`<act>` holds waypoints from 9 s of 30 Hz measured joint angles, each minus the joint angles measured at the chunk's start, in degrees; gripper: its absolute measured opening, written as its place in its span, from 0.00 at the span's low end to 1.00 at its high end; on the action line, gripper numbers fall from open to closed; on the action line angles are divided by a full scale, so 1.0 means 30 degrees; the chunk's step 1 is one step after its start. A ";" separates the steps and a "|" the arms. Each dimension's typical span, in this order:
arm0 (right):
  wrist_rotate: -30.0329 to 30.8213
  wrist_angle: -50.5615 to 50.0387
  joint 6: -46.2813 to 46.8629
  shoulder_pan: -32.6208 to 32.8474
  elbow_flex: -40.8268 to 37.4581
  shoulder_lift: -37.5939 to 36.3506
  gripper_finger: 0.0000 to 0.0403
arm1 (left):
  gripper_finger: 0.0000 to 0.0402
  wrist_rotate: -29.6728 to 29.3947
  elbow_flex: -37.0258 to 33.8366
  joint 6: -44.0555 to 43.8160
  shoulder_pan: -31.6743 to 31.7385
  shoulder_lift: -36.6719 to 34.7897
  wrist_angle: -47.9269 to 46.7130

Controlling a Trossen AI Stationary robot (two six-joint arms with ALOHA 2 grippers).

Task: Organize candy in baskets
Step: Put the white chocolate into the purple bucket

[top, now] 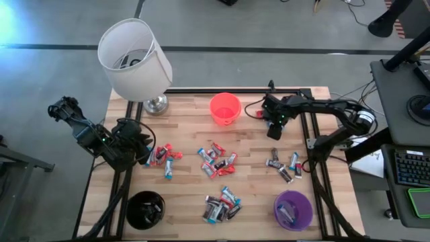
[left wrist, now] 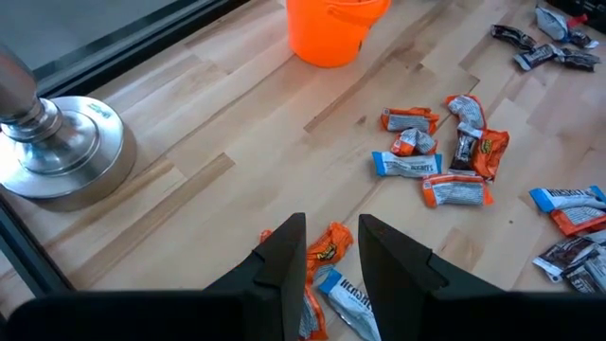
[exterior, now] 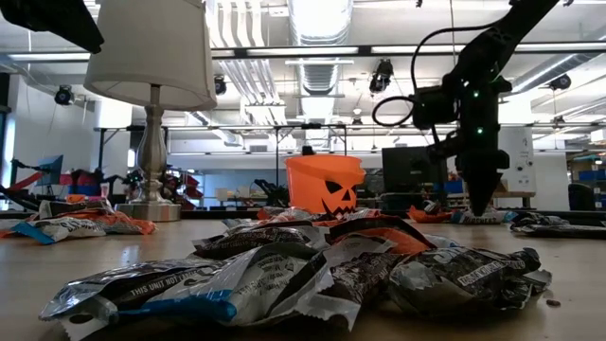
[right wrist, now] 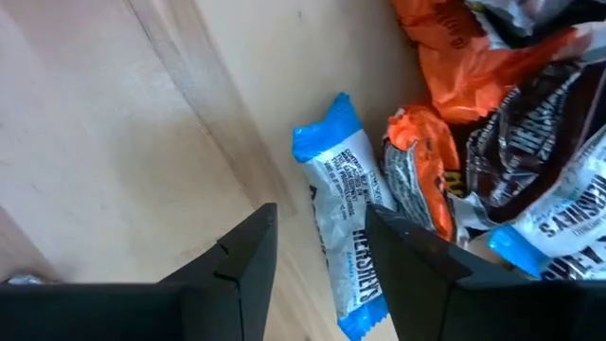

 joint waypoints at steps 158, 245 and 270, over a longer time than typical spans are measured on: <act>0.5221 -1.4165 2.2779 1.5476 1.1308 -0.3145 0.38 | 0.31 0.4782 -0.0186 -0.9085 0.0094 0.5082 0.0411; 0.0335 -0.3420 1.5745 1.2638 1.1294 -0.3022 0.37 | 0.00 0.8996 -0.1972 0.7136 0.4692 0.8194 1.2704; 0.1006 0.7489 1.5666 1.5941 1.1584 0.0505 0.45 | 0.00 0.5357 -0.0299 1.7064 0.5053 0.4478 1.8749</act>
